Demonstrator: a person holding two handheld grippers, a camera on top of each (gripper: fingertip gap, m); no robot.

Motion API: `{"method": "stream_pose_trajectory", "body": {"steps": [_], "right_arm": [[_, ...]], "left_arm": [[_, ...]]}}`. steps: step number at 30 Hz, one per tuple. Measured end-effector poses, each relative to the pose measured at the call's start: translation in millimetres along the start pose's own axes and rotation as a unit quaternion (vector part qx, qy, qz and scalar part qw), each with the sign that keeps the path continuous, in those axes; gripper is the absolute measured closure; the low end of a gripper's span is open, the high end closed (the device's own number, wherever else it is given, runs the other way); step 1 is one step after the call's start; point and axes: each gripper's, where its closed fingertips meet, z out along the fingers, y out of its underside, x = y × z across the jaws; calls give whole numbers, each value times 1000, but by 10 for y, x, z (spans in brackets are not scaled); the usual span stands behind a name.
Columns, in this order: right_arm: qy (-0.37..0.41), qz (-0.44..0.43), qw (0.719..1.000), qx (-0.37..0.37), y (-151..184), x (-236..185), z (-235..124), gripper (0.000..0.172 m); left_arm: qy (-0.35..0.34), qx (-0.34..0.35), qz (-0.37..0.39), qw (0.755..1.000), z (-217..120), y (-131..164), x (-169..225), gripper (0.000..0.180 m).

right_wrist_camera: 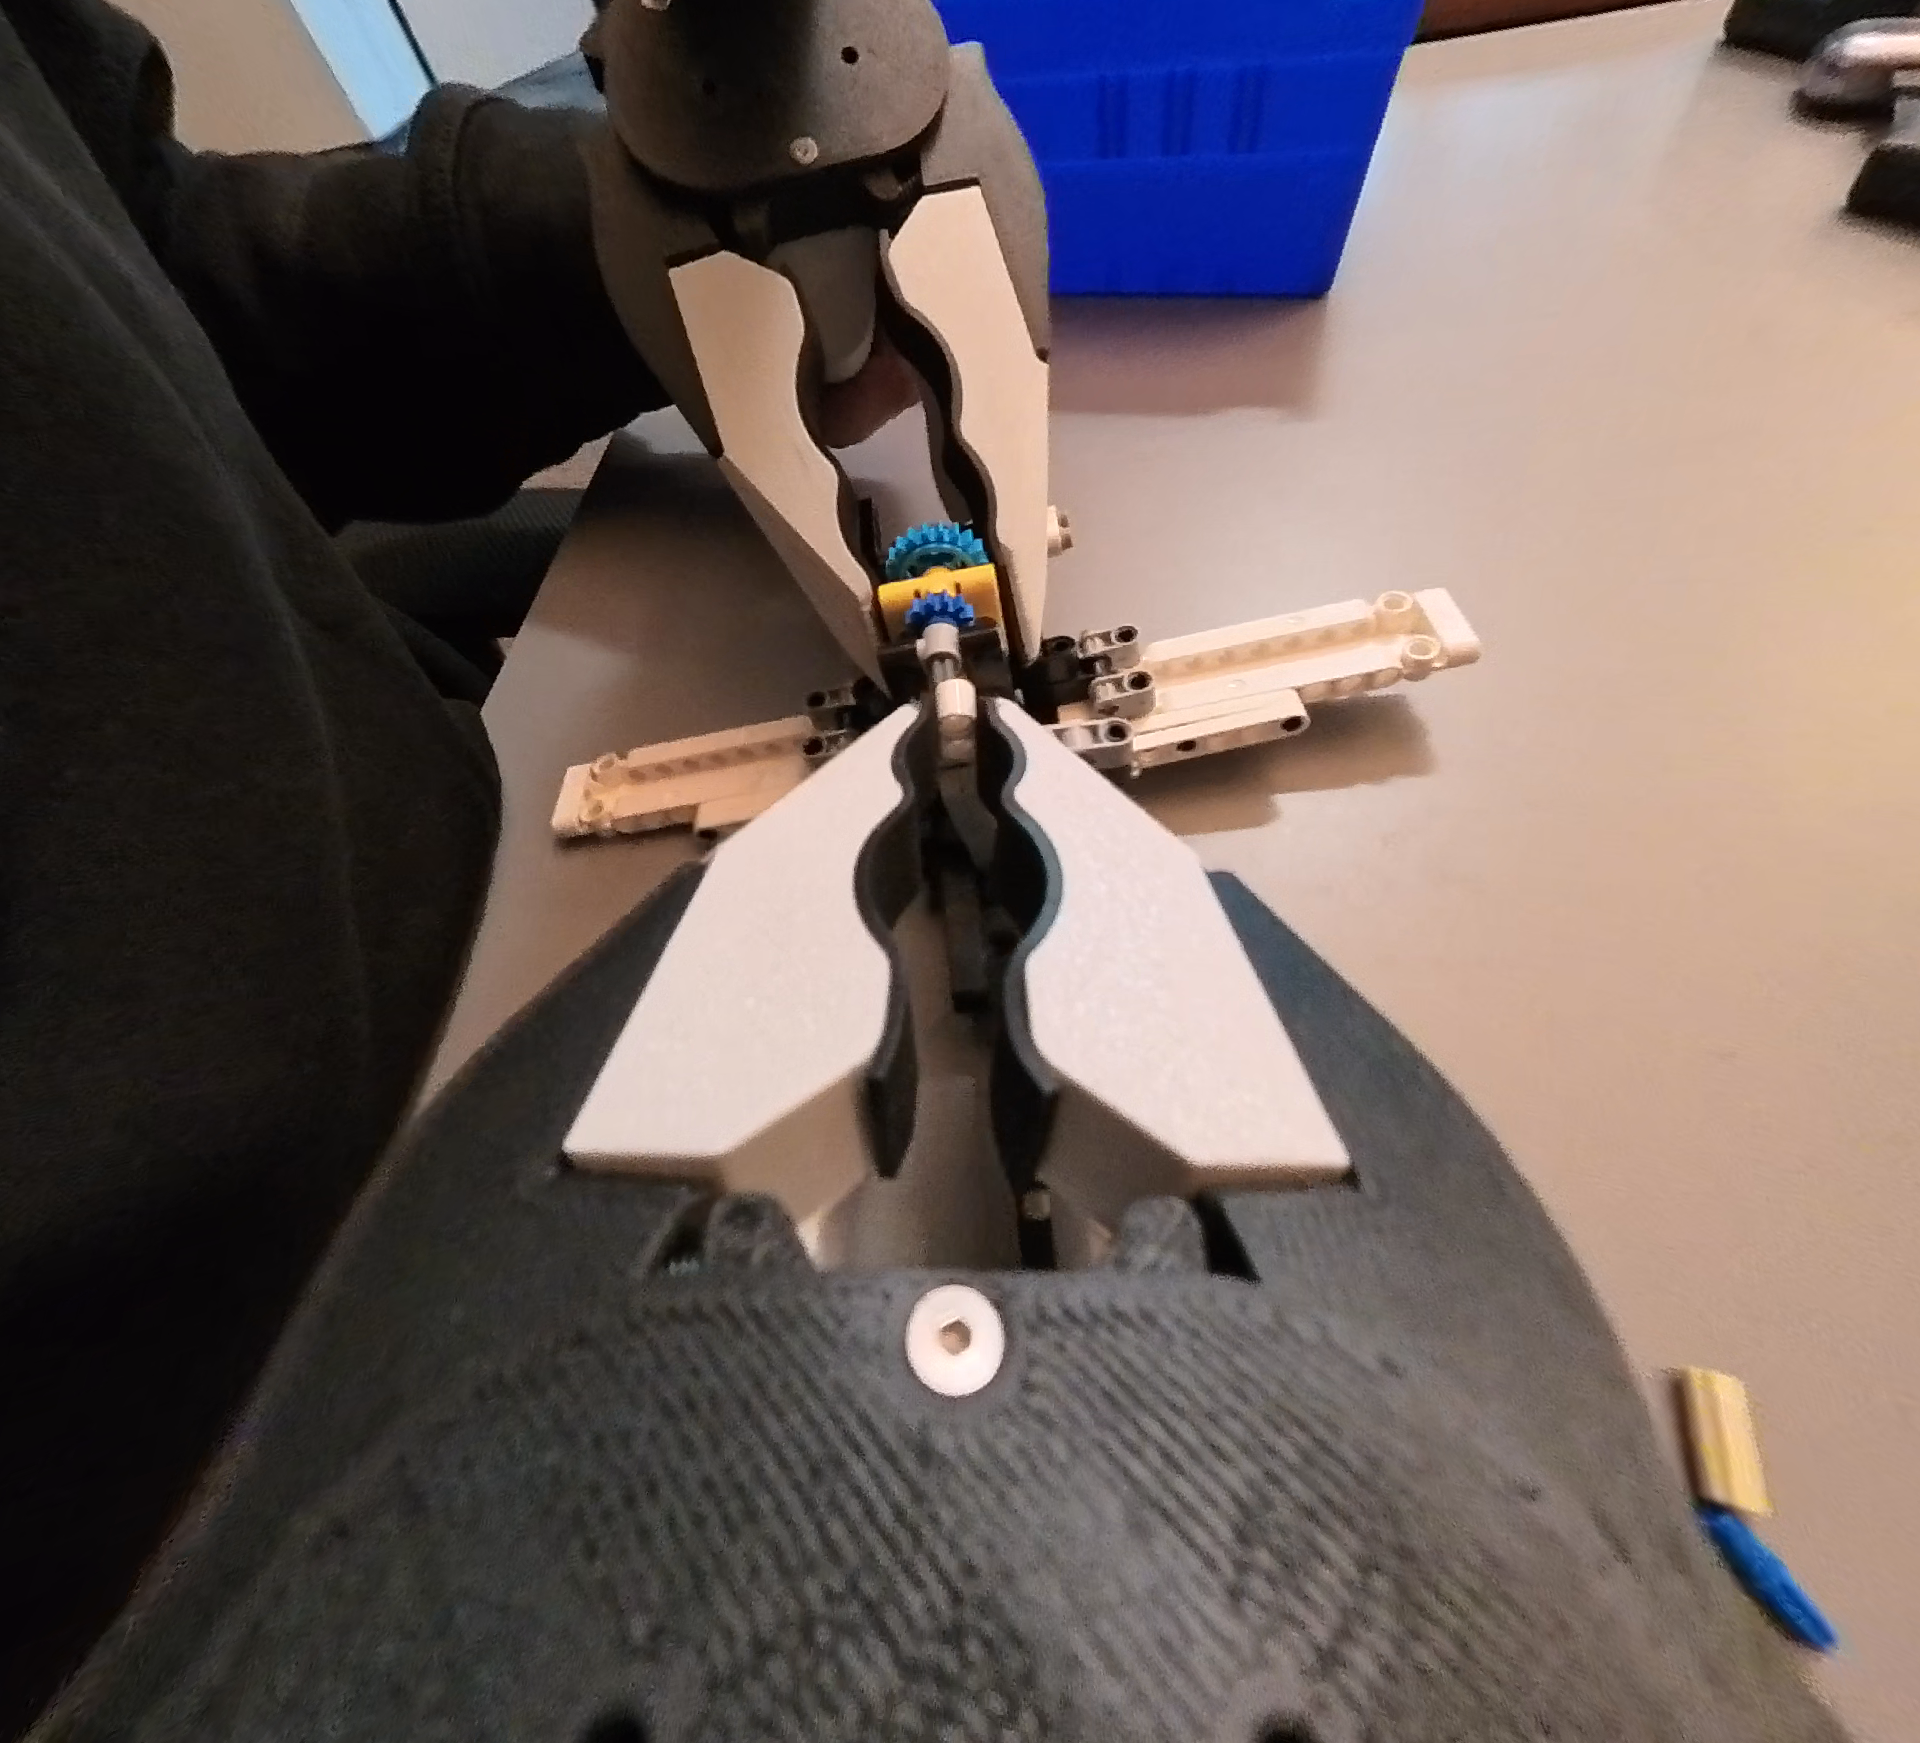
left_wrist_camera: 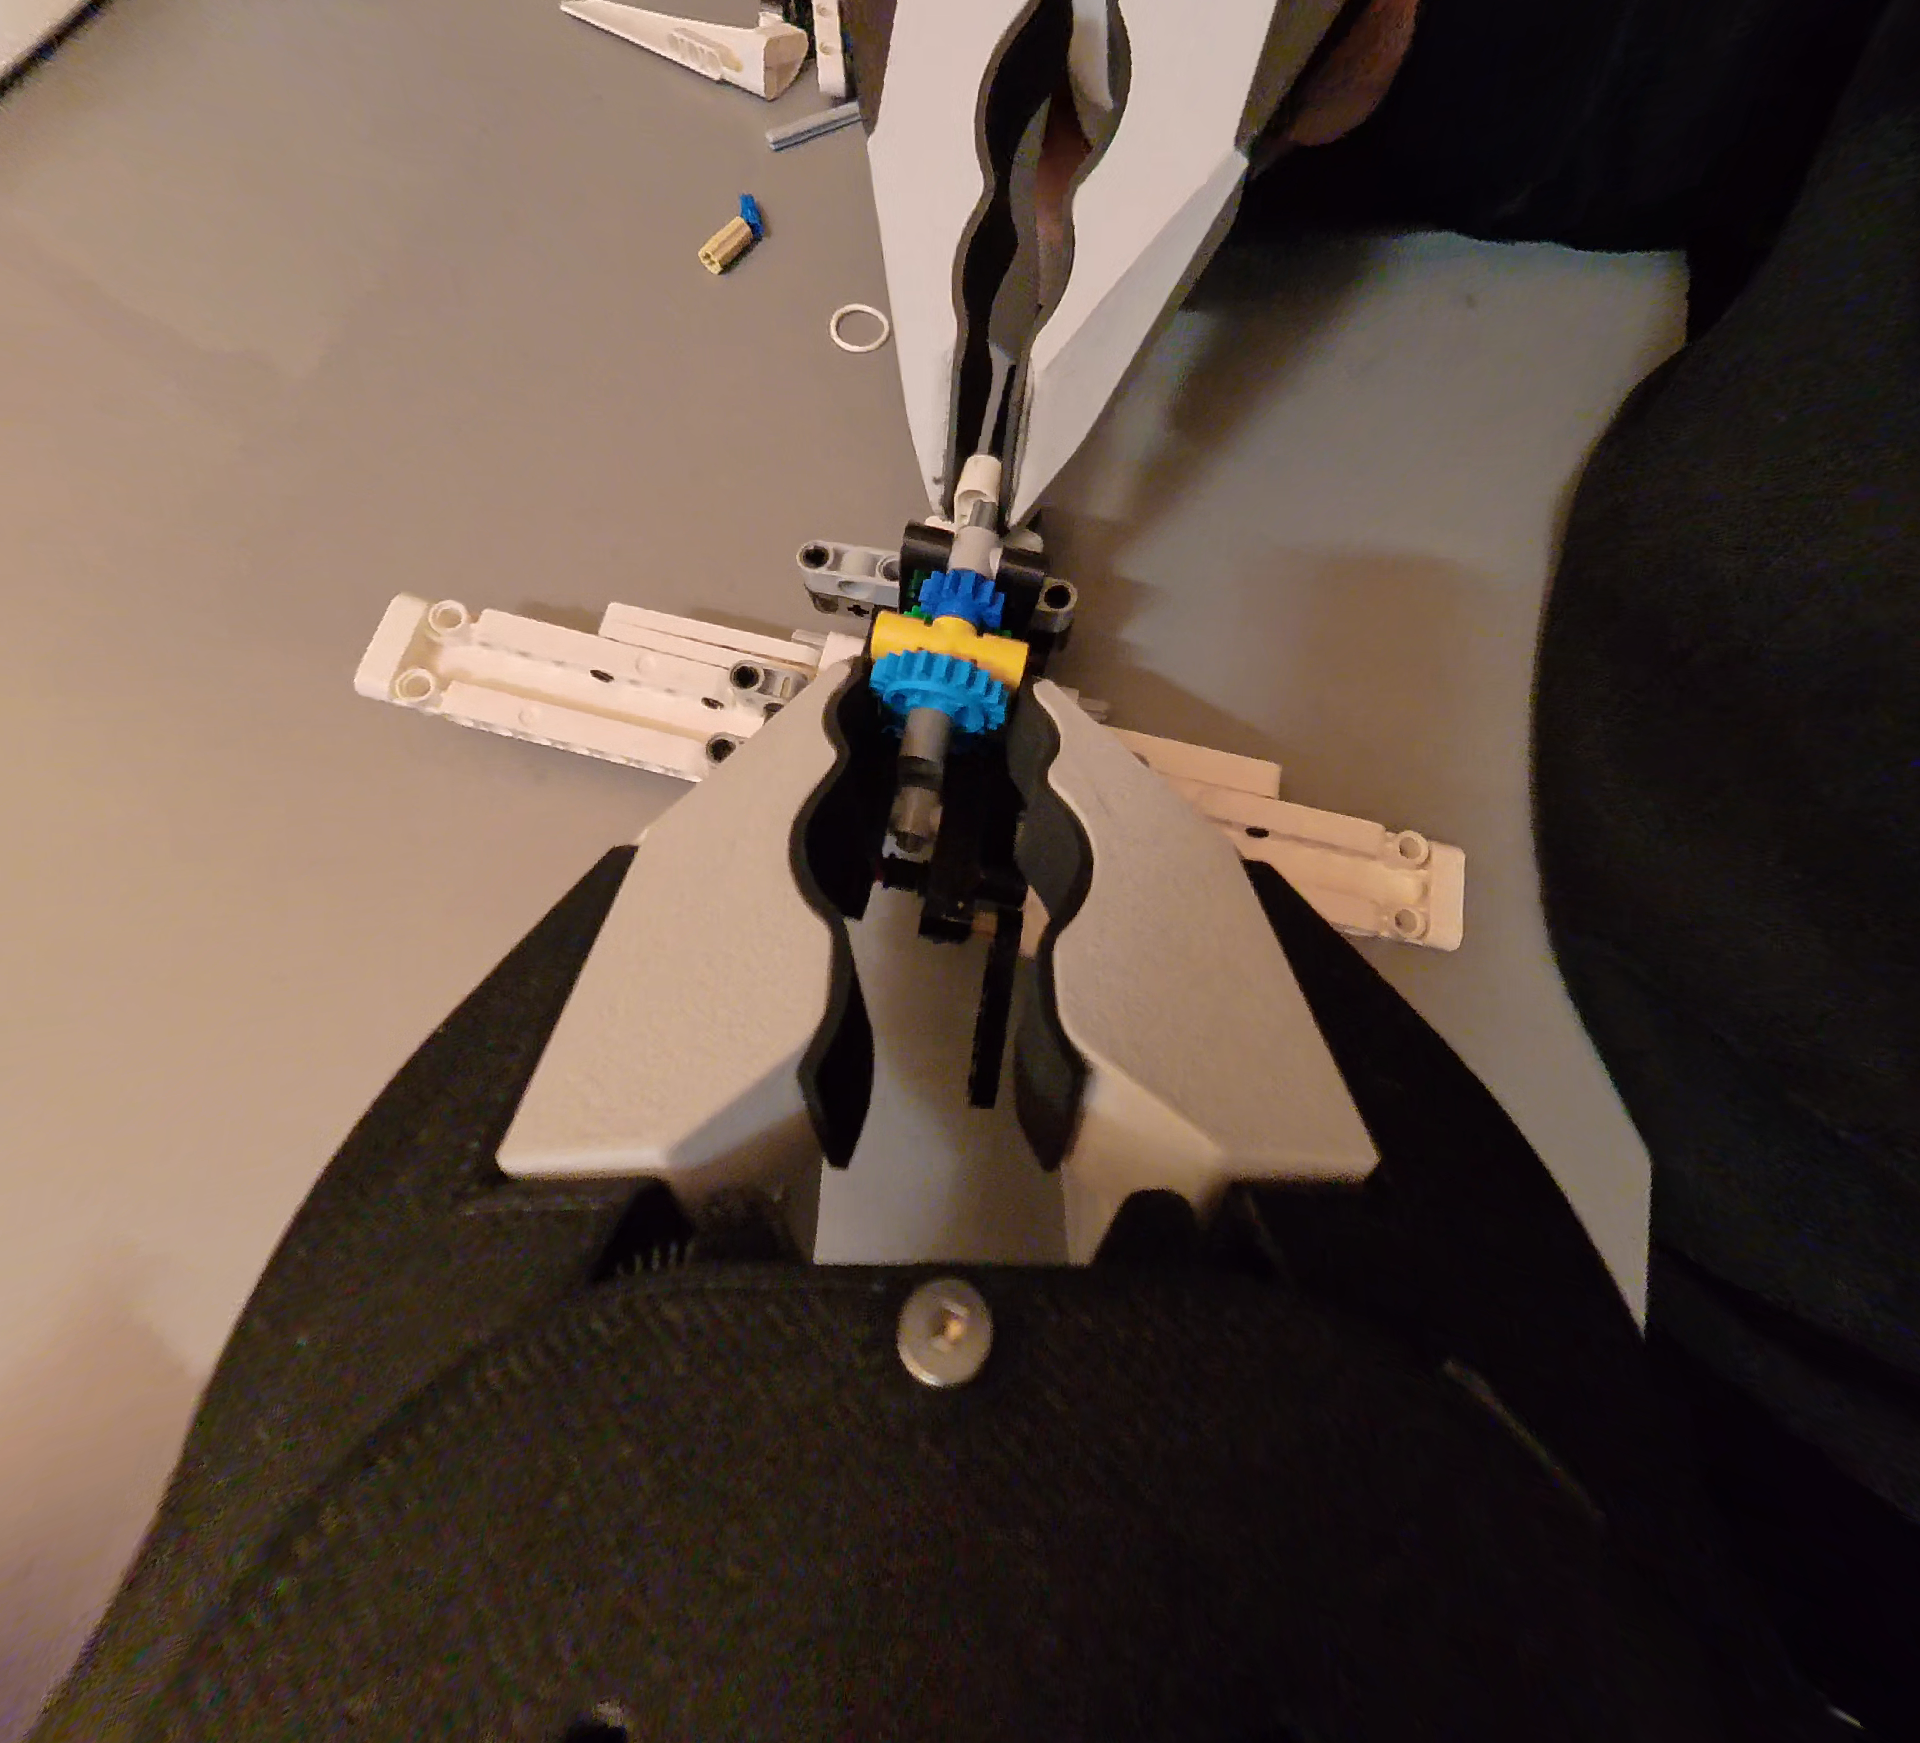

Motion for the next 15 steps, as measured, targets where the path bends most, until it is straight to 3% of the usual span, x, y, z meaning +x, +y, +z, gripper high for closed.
{"method": "stream_pose_trajectory", "body": {"steps": [10,15], "right_arm": [[-33,139,990,8,3,39,-20,165],[-74,228,971,20,2,32,-9,164]], "left_arm": [[-23,-16,38,999,15,-11,9,154],[-27,-25,50,998,10,-9,24,154]]}}
